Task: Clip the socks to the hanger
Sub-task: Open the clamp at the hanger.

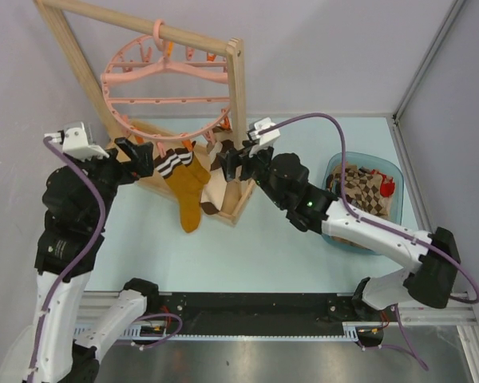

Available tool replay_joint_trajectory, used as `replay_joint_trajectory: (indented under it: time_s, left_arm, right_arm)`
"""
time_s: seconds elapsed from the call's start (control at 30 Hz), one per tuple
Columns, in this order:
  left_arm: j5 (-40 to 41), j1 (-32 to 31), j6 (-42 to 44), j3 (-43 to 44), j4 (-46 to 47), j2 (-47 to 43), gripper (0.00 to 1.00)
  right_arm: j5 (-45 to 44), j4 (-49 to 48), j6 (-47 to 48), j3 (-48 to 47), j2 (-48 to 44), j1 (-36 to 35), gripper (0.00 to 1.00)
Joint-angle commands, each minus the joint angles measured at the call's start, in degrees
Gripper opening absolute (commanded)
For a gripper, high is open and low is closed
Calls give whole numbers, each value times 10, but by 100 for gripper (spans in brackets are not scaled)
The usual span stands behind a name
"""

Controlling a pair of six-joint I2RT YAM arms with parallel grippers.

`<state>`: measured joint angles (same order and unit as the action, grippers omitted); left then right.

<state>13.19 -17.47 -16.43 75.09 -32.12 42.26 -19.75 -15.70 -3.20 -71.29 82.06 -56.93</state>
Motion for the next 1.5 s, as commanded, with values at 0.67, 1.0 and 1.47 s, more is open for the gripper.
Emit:
replay_joint_trajectory:
  time_s: [0.67, 1.0, 1.47]
  left_arm:
    - [-728, 485, -321, -218, 505, 65, 86]
    - [-747, 496, -251, -219, 514, 91, 86]
    - [-838, 495, -292, -276, 834, 213, 82]
  right_arm:
    - [117, 139, 3, 175, -284, 37, 85]
    - [148, 133, 5, 200, -308, 38, 84]
    - [177, 130, 2, 202, -296, 38, 83]
